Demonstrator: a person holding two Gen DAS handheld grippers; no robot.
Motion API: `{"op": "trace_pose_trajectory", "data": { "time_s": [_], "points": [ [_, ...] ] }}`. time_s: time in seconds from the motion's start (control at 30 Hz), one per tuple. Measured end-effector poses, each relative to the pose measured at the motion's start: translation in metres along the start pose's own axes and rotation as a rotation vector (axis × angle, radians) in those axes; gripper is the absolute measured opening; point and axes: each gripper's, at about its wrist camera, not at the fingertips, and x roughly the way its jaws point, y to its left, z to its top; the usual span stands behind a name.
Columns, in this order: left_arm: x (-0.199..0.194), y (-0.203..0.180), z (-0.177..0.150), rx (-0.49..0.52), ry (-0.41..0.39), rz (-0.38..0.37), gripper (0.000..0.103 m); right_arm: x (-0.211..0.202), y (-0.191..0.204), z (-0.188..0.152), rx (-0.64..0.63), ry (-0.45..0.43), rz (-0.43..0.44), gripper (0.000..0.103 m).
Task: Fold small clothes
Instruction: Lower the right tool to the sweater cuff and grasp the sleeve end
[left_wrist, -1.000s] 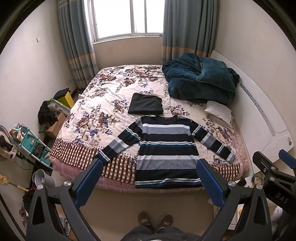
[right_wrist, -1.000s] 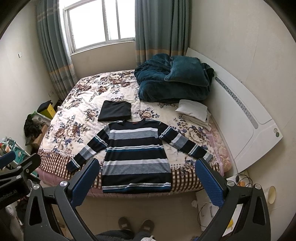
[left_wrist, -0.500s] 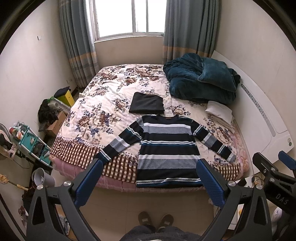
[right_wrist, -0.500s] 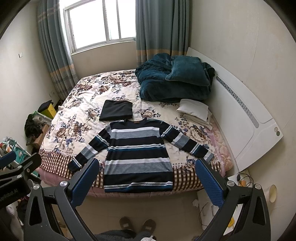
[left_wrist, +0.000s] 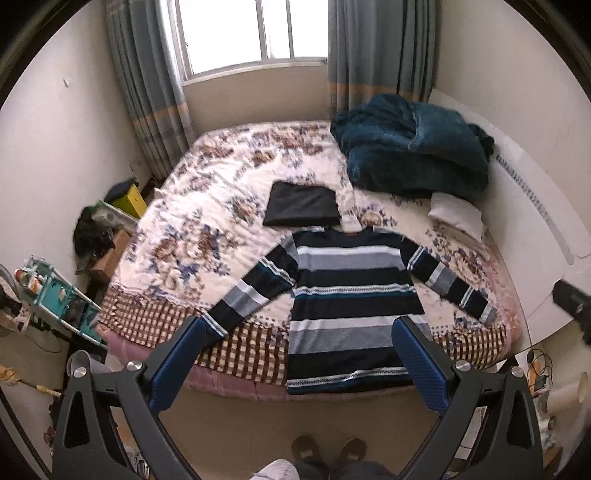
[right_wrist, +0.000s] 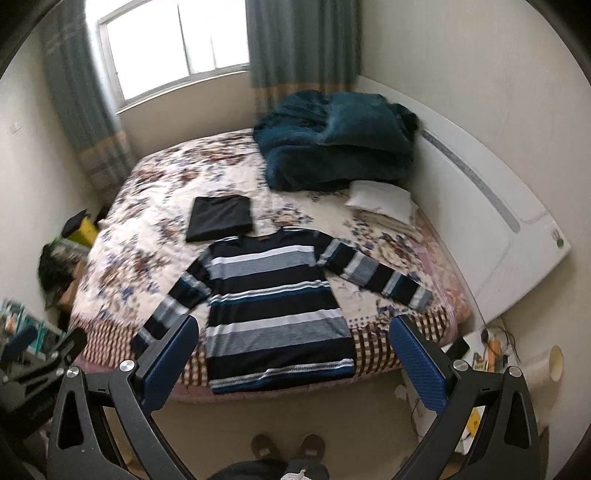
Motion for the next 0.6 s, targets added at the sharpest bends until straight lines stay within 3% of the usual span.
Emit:
{"op": "trace_pose_trajectory", "data": {
  "time_s": [0.27,0.6],
  "points": [
    [0.088,-0.027,0.021,0.058,0.049,0.008,0.103,0.127,-0.031,0.024,0.138,0.106,-0.045,0.103],
    [0.229,-0.111,0.065,0.083,0.159,0.077,0.103,0.352,-0.141,0.048,0.302,0.249,-0.102,0.103]
  ]
}}
